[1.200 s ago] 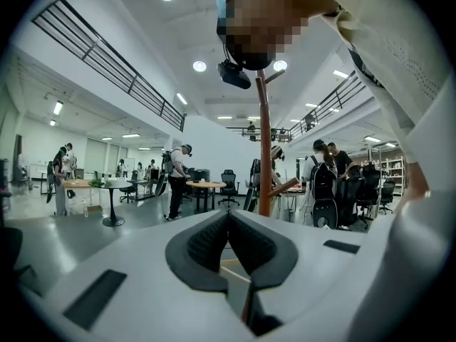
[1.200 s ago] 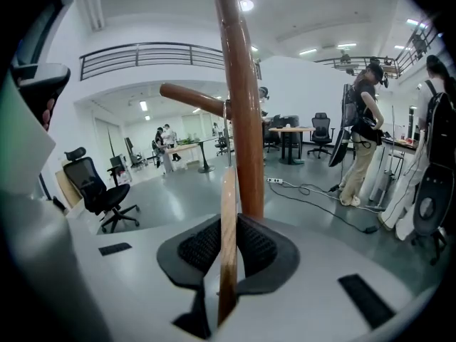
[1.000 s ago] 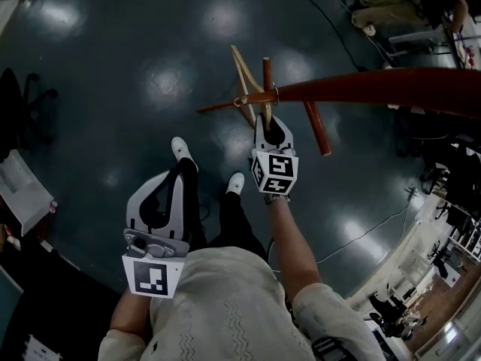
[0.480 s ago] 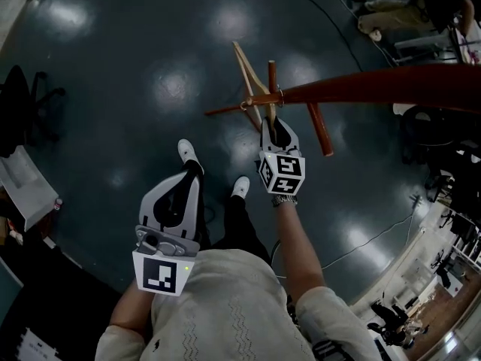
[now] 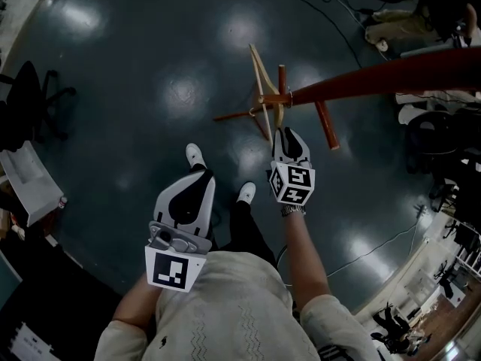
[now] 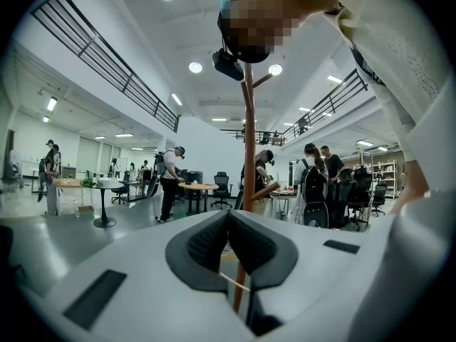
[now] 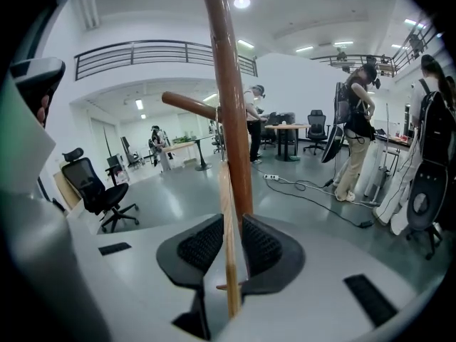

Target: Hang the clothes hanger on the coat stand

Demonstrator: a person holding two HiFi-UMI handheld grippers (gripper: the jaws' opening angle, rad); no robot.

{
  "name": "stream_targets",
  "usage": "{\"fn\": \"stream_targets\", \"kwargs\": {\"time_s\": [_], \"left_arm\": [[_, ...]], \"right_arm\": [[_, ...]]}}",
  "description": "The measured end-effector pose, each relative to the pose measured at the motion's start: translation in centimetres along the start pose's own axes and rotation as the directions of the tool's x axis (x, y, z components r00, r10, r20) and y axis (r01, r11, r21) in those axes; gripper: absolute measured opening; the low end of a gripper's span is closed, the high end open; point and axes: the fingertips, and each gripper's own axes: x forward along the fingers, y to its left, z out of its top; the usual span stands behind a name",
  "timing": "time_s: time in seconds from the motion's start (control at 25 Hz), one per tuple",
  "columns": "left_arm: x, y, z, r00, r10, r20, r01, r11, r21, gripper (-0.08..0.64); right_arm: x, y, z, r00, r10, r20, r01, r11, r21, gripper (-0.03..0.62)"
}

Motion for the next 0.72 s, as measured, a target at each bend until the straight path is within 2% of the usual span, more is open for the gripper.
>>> {"fn": "stream_targets", "kwargs": {"time_s": [0.2, 0.32, 0.56, 0.72], "left_arm": [[-1.1, -0.7, 0.9, 1.000, 0.010, 0.028, -0.010, 1.000, -0.004, 0.012], [-1.9, -1.9, 1.2, 0.999, 0.005, 0.039, -0.005, 1.000, 0.001, 0.012], [-3.7, -4.9, 2.3, 0.998, 0.010, 0.057, -0.010, 1.000, 0.016, 0.012], [-5.1, -7.7, 3.1, 0.995, 0.044, 0.086, -0.043, 0.999, -0.017, 0.012]], "right_arm": [[-2.6, 0.1, 0.8, 1.000, -0.005, 0.026, 0.005, 1.000, -0.001, 0.071], [-5.0, 0.8, 1.5, 0.998, 0.020, 0.057, -0.019, 1.000, -0.017, 0.071], [-11.7, 4.4, 4.2, 0.984, 0.122, 0.128, -0.114, 0.991, -0.072, 0.071], [-17.0, 7.2, 5.7, 0.959, 0.232, 0.164, -0.216, 0.970, -0.109, 0.071]]}}
